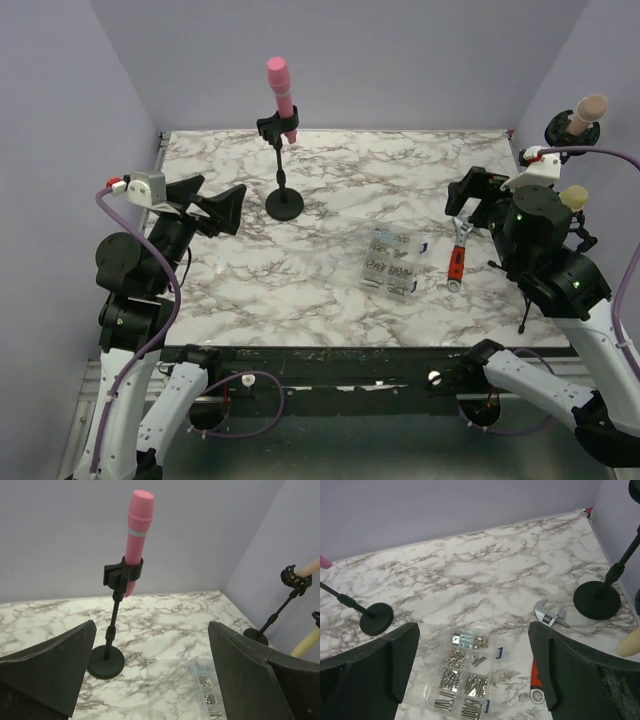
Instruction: Remove the microphone from the stand
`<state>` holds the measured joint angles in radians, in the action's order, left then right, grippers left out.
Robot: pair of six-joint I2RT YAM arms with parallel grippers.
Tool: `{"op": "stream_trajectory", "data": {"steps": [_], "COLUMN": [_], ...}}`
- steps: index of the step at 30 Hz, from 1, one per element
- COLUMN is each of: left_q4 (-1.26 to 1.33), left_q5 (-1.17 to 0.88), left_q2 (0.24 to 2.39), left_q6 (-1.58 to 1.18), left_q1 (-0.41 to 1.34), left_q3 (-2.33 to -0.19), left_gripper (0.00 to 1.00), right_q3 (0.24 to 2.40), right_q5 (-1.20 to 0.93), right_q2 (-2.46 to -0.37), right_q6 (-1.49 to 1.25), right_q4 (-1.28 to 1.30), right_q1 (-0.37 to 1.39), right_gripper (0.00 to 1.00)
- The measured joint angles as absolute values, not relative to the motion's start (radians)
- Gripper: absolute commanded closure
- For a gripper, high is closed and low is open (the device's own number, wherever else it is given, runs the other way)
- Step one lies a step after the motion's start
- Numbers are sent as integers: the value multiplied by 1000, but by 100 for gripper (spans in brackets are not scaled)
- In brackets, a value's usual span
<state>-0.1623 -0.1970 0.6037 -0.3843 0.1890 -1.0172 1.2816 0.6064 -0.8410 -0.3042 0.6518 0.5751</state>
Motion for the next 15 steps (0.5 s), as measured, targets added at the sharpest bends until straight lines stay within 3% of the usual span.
{"op": "stream_trajectory", "data": {"steps": [15], "left_q4": [-129], "left_q5": [-218], "left_q2": [659], "left_q6": [-417], "left_q1": [189], "left_q3": [-952], "left_gripper": [1], "right_q3": [1155], "right_q5": [345], "right_q2": [-812], "right_q6": [-314], "right_q4": [561], "right_q1": [575], "right_gripper": [0]}}
